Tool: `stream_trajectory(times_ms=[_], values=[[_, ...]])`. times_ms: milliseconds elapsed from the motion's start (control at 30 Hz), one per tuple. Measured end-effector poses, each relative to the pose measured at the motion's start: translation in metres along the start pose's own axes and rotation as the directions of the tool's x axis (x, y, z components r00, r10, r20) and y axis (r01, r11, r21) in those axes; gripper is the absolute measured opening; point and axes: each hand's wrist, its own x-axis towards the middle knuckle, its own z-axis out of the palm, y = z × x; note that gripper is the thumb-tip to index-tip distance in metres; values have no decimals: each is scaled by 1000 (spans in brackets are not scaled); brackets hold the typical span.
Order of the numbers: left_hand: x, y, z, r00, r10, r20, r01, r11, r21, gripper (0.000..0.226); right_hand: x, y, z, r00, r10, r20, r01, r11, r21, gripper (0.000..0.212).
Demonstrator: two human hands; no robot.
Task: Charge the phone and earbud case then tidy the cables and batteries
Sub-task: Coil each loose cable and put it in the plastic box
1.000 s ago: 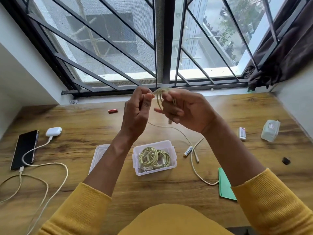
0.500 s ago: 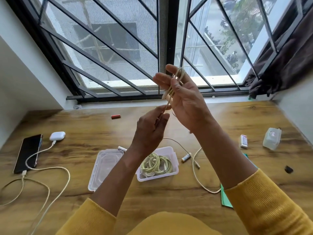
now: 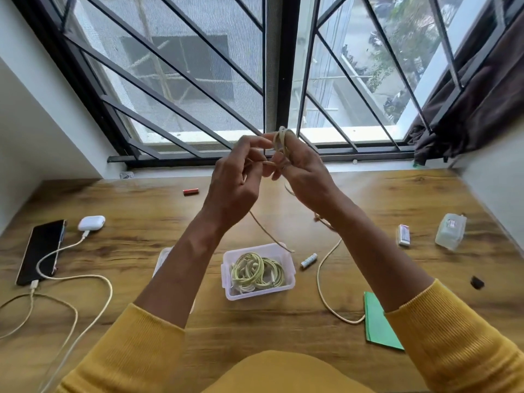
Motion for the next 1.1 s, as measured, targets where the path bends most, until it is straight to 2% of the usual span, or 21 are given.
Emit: stream_trajectory(times_ms=[100,233,367,533,600,667,767,867,967,1100], values=[[3,2,-1,999,34,40,-37,996,79,27,-1,-1,-7,994,72,88,-59,989,-137,18],[10,6,-8,987,127,95,-144,968,203,27,-3,0,-11,944,237,231,-185,957,-225,41],[16,5,-15,969,153,193,-196,954,228,18,-7,-3,-13,889,223,400,-259,965,37,19],[11,-2,-21,987,104,121,-111,993,50,8,-9,-12,-19,845,137,517,-336,888,314,26],[8,-7,-19,998,56,29,-56,998,-2,15,-11,-17,-21,858,90,505,-350,823,447,24],[3,-12,-16,996,14,-94,-13,1000,19,20,-11,-22,-21,885,52,462,-357,712,604,22],[-6,-20,-10,972,-57,-228,59,998,0,23,-4,-24,-20,932,-32,360,-285,546,788,19],[-19,-24,0,973,-94,-211,100,995,19,23,5,-22,-17,976,-78,202,-154,403,902,27],[-34,-22,9,986,-81,-143,94,992,85,22,12,-22,-15,998,-14,68,-61,304,951,30],[-46,-16,14,998,-39,-44,44,988,146,28,15,-18,-12,994,106,-1,-36,348,937,28]])
